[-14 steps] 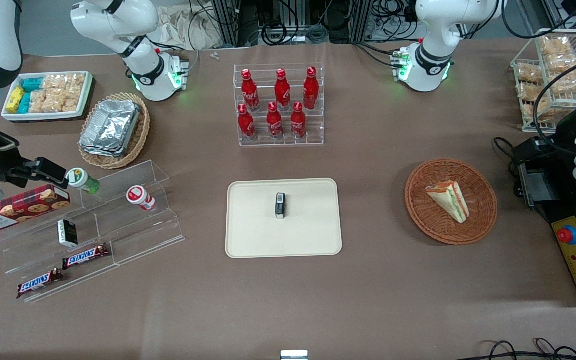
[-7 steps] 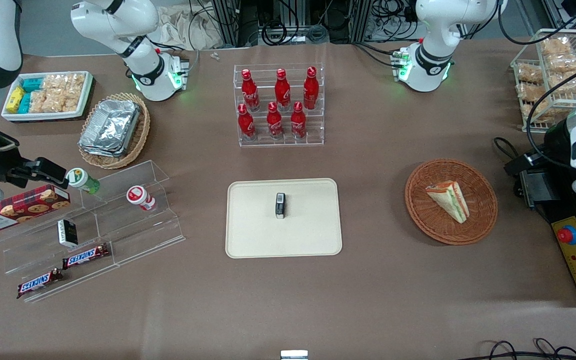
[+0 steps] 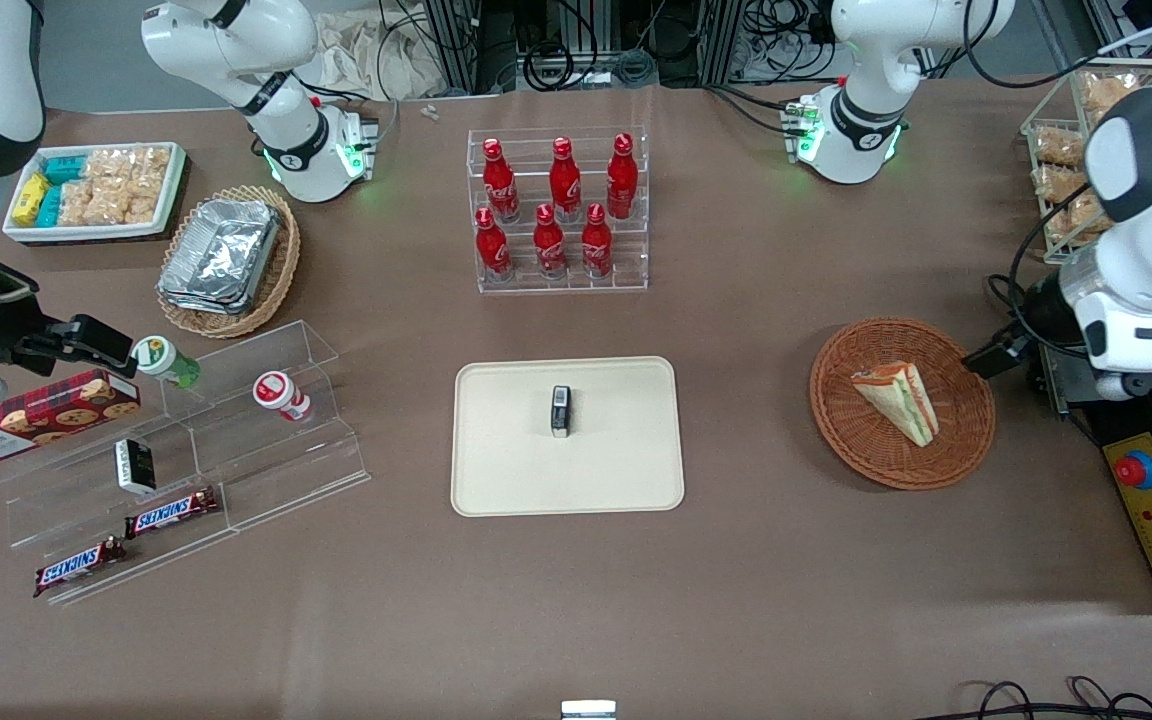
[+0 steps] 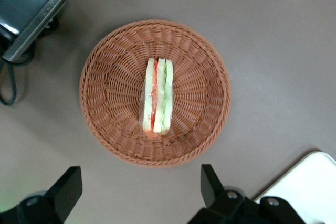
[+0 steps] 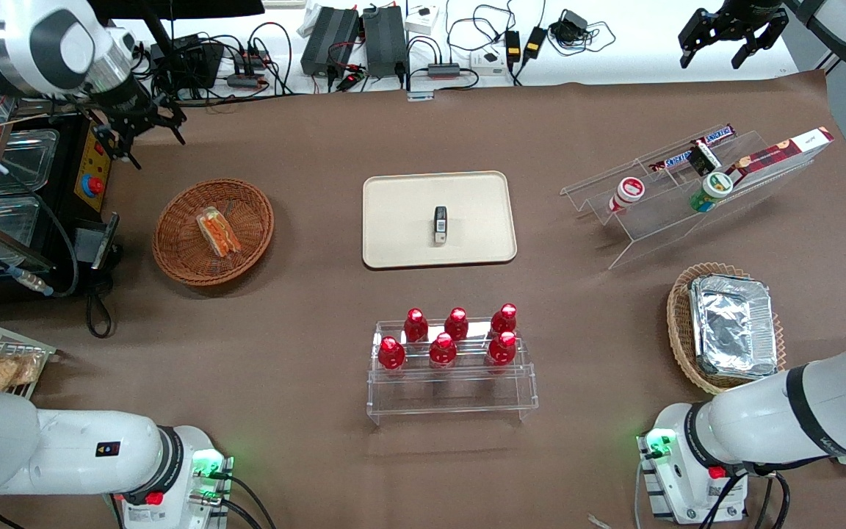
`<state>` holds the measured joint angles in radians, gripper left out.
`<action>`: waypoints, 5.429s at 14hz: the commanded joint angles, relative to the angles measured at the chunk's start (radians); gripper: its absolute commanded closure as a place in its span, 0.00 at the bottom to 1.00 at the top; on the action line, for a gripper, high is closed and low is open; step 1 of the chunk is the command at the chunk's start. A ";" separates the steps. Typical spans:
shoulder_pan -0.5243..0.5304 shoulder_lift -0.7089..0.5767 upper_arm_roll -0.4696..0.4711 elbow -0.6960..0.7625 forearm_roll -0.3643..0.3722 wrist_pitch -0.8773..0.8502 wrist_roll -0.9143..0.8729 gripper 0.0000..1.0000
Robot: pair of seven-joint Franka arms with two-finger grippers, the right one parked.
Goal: Place sandwich from basket to tray
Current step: 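Move the left gripper over the sandwich in the wicker basket, then lower the open left gripper around the wrapped sandwich, then close the left gripper on the sandwich and lift it from the basket, then carry the held sandwich with the left gripper over the cream tray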
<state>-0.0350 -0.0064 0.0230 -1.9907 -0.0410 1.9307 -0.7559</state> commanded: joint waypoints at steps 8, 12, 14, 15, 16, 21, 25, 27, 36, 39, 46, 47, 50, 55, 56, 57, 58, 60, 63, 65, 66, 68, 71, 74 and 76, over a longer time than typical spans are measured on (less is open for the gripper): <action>-0.008 0.029 -0.008 -0.211 0.098 0.278 0.082 0.00; -0.009 0.107 -0.009 -0.212 0.073 0.398 0.067 0.00; -0.011 0.132 -0.009 -0.211 0.031 0.410 0.050 0.00; -0.016 0.137 -0.023 -0.209 0.021 0.419 0.041 0.00; -0.022 0.152 -0.031 -0.209 0.021 0.433 0.020 0.00; -0.042 0.178 -0.037 -0.240 0.026 0.468 -0.007 0.00; -0.040 0.177 -0.035 -0.267 0.038 0.485 0.010 0.00; -0.036 0.174 -0.035 -0.260 0.038 0.473 0.013 0.00; 0.021 0.180 -0.031 -0.269 0.021 0.473 0.110 0.00; 0.017 0.190 -0.034 -0.292 0.020 0.514 0.083 0.00; 0.015 0.223 -0.035 -0.349 0.021 0.623 0.082 0.10; 0.015 0.223 -0.035 -0.347 0.021 0.620 0.079 0.37; 0.012 0.217 -0.038 -0.339 0.021 0.608 0.040 0.92; 0.014 0.172 -0.040 -0.248 0.023 0.425 0.024 1.00; 0.014 0.151 -0.038 -0.203 0.023 0.333 0.030 1.00; 0.015 0.129 -0.038 -0.163 0.023 0.256 0.032 1.00; 0.015 0.093 -0.038 -0.151 0.024 0.217 0.033 1.00; 0.014 -0.001 -0.040 -0.128 0.024 0.139 0.094 1.00; 0.012 -0.003 -0.047 0.140 0.020 -0.220 0.130 1.00; 0.007 0.043 -0.067 0.324 0.020 -0.382 0.170 1.00; 0.003 0.052 -0.086 0.372 0.020 -0.404 0.205 0.99; 0.001 0.054 -0.148 0.408 0.004 -0.407 0.287 0.99; 0.000 0.121 -0.225 0.412 -0.086 -0.391 0.368 1.00; -0.011 0.209 -0.273 0.402 -0.096 -0.291 0.353 0.91; -0.075 0.264 -0.285 0.400 -0.080 -0.218 0.293 1.00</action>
<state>-0.0621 0.2005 -0.2550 -1.6241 -0.1202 1.6702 -0.4223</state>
